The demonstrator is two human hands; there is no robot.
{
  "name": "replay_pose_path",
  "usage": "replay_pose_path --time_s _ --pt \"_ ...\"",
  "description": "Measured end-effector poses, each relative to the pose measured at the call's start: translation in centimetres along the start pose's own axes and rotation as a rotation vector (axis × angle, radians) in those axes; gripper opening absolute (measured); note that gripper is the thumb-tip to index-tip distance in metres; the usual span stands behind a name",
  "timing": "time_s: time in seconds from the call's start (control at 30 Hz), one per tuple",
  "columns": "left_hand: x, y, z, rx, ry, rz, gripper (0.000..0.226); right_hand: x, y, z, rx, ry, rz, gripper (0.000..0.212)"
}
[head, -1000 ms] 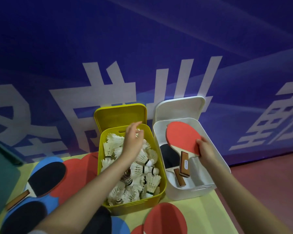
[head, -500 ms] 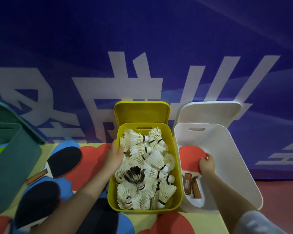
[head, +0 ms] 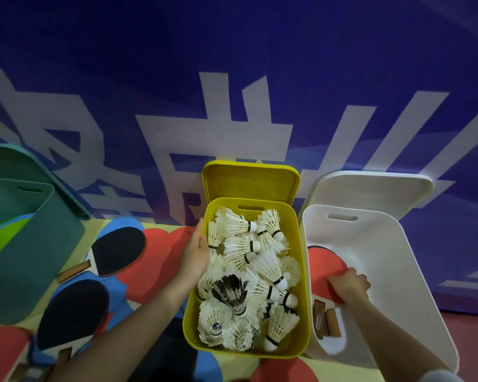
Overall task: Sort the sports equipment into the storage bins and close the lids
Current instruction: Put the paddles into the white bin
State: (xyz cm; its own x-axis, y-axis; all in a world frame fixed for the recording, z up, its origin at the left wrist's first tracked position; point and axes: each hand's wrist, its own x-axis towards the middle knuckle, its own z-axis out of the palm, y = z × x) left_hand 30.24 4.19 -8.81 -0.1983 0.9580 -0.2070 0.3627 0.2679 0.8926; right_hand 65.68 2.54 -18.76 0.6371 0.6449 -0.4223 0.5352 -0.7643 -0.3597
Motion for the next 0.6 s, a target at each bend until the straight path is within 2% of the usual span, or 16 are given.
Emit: replay_pose_path --time_s 0.1,0.3,0.37,0.47,0.6 --pt "0.5 -0.4 -0.8 -0.040 -0.059 0.004 0.047 -1.7 -2.5 -1.8 0.161 0.077 -0.109 0.054" --pt "-0.4 -1.7 -5.0 -0.087 -0.110 -0.016 0.038 -11.6 -8.1 -6.1 0.546 0.225 -0.539 0.032" --pt "-1.1 -3.2 -7.1 -0.118 -0.111 -0.038 0.037 -16.6 -10.0 -6.2 0.608 0.174 -0.674 0.022" --pt "-1.8 -6.8 -11.2 -0.076 -0.076 -0.072 0.036 -23.6 -12.2 -4.1 0.633 -0.003 -0.843 0.015" --pt "-2.9 -12.4 -18.1 0.116 0.028 -0.057 0.035 -31.2 -14.7 0.0 0.689 -0.183 -0.918 0.014"
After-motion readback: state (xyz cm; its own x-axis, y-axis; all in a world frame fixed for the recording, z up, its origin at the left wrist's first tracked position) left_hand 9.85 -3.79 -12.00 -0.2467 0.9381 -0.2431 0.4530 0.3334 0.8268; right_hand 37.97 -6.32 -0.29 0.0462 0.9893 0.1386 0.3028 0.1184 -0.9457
